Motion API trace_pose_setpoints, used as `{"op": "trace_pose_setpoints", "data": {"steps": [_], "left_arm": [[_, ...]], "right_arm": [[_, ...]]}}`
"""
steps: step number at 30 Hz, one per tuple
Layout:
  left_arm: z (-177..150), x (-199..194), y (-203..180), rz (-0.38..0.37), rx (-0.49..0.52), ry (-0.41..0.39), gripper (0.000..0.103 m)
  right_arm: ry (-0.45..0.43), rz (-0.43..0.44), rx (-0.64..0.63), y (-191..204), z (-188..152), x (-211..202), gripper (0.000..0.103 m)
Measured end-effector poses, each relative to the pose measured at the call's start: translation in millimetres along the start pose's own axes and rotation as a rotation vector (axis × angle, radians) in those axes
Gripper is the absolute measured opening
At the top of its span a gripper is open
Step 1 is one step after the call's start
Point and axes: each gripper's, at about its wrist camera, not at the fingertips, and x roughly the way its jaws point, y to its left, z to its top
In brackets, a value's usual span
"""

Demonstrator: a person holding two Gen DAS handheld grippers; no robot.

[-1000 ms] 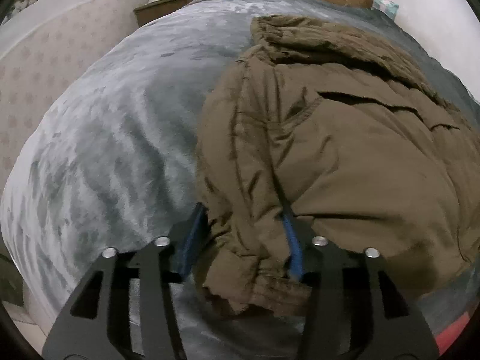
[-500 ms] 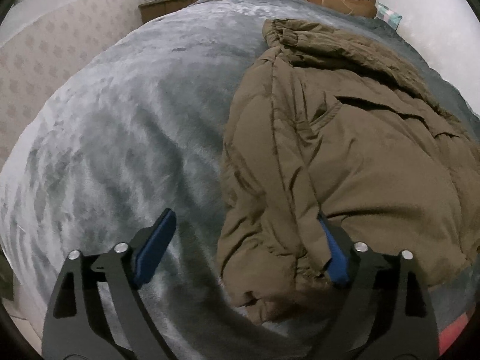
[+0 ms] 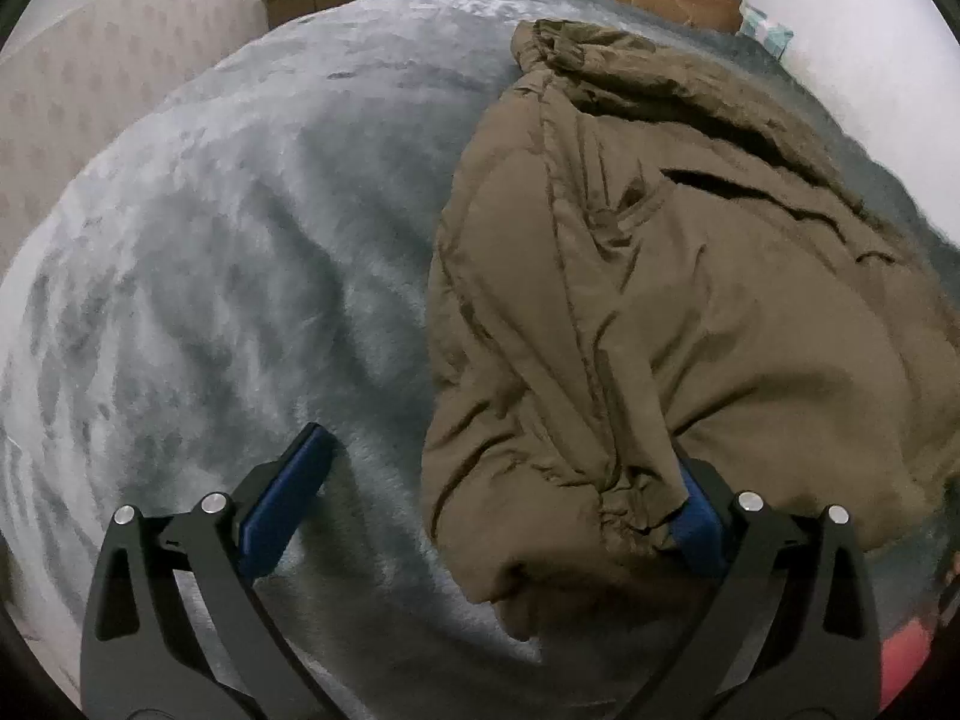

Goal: Fold large clothes

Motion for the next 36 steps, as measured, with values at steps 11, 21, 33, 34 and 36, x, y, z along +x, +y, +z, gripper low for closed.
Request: {"op": "trace_pose_setpoints", "data": {"steps": [11, 21, 33, 34, 36], "left_arm": [[-6, -1, -9, 0.015, 0.052, -0.016, 0.086], [-7, -10, -38, 0.057, 0.169, -0.028, 0.047], [-1, -13, -34, 0.022, 0.149, -0.016, 0.038], [0, -14, -35, 0.02, 0.151, -0.017, 0.037], [2, -17, -35, 0.012, 0.151, -0.018, 0.034]], "right_arm": [[-0.017, 0.012, 0.061, -5, -6, 3, 0.05], [-0.004, 0.043, 0.111, -12, -9, -1, 0.061], [0.0, 0.108, 0.061, -9, -10, -4, 0.036], [-0.004, 0.111, 0.055, -8, -10, -6, 0.03], [-0.02, 0.124, 0.044, -6, -8, -10, 0.024]]}}
